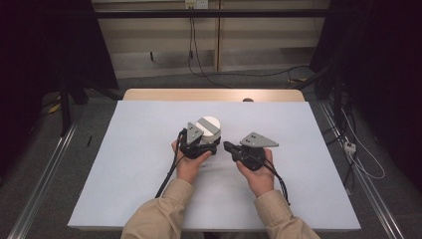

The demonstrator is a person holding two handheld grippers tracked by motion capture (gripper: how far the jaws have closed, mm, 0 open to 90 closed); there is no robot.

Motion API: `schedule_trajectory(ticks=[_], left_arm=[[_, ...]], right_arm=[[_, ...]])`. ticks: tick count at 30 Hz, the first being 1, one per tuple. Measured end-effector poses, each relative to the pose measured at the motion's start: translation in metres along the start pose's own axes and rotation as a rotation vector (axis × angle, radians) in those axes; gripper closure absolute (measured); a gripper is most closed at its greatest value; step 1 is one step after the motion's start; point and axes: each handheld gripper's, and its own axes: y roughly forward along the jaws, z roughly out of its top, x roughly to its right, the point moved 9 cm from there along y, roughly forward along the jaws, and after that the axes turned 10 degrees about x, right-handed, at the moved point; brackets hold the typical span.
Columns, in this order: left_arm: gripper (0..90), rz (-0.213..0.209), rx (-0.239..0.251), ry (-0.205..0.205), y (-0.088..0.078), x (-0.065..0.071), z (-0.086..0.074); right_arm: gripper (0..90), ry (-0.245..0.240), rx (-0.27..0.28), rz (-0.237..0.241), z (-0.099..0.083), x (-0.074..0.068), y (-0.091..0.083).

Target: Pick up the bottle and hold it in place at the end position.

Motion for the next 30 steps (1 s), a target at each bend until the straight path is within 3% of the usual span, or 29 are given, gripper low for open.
schedule_trajectory(ticks=[16, 22, 30], left_arm=[[18.7, -0.001, 0.001, 0.008, 0.000, 0.001, 0.000], [18.7, 0.002, 0.001, 0.009, 0.000, 0.001, 0.000], [18.7, 0.003, 0.002, 0.009, 0.000, 0.001, 0.000]], right_arm=[[90.0, -0.002, -0.021, -0.020, 0.007, 0.006, 0.023], [90.0, -0.017, -0.039, -0.014, 0.007, 0.003, 0.028], [90.0, -0.004, -0.023, -0.010, 0.011, 0.003, 0.028]])
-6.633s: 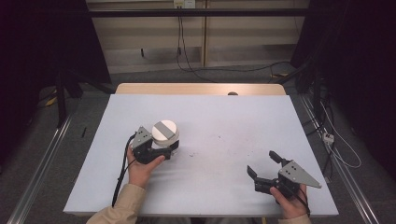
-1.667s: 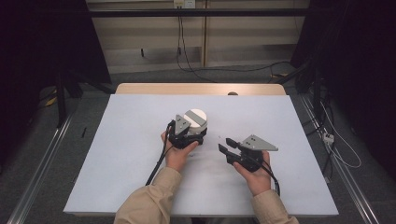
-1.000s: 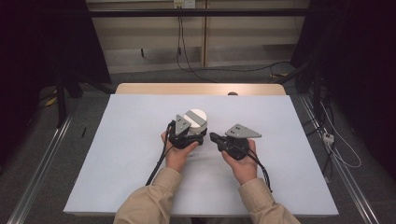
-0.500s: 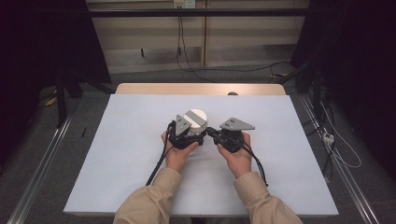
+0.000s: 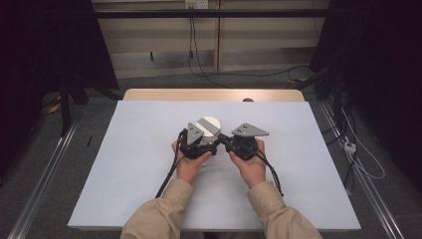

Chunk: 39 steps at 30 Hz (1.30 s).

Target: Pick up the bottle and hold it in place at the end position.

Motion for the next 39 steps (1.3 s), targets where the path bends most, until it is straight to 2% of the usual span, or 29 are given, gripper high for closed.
schedule_trajectory(ticks=[11, 20, 39], left_arm=[[18.7, 0.000, -0.001, -0.001, 0.000, 0.000, 0.000], [18.7, 0.000, -0.005, 0.004, 0.000, 0.000, 0.000], [18.7, 0.001, -0.002, 0.011, 0.000, 0.001, 0.000]], right_arm=[[90.0, 0.018, 0.035, 0.007, 0.008, -0.002, 0.000], [90.0, -0.010, 0.049, 0.013, 0.021, -0.005, 0.002], [90.0, -0.025, 0.062, 0.017, 0.035, -0.009, 0.005]])
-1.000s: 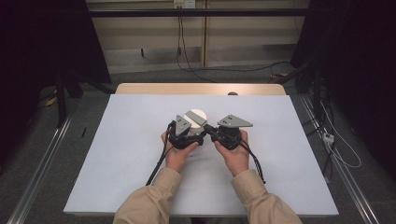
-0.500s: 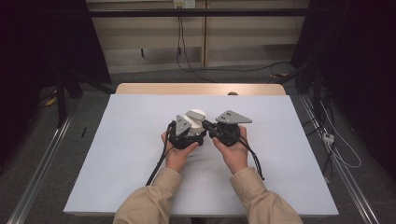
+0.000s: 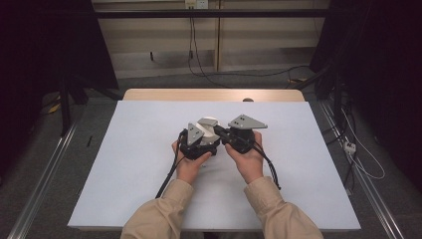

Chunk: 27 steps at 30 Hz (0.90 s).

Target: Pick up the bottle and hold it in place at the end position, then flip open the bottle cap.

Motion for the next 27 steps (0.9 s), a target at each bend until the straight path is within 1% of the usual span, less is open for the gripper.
schedule_trajectory(ticks=[8, 12, 27], left_arm=[[18.7, 0.001, -0.002, 0.001, -0.0002, -0.0001, -0.0001], [18.8, 0.001, -0.001, -0.006, 0.0000, -0.0003, -0.0002], [18.8, 0.000, -0.003, -0.004, -0.0003, 0.0000, -0.0003]], right_arm=[[90.0, 0.002, 0.007, 0.000, 0.0023, -0.0015, 0.0017], [90.0, 0.001, 0.005, 0.000, 0.0030, -0.0011, 0.0021], [90.0, -0.005, 0.008, 0.004, 0.0079, -0.0044, 0.0070]])
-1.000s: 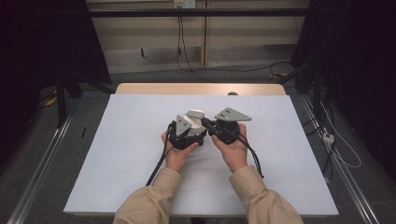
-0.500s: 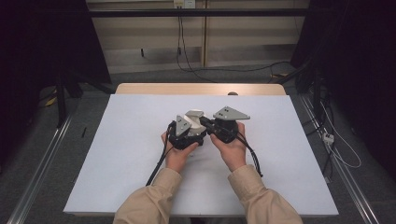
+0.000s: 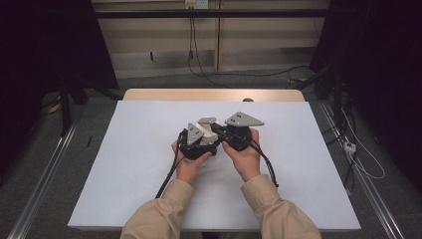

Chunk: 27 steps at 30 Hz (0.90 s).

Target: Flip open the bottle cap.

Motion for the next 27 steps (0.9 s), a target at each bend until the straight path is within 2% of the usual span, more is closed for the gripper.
schedule_trajectory(ticks=[27], left_arm=[[18.8, -0.003, 0.001, -0.001, -0.0010, 0.0006, 0.0000]], right_arm=[[90.0, 0.001, 0.007, 0.002, 0.0095, -0.0009, 0.0062]])
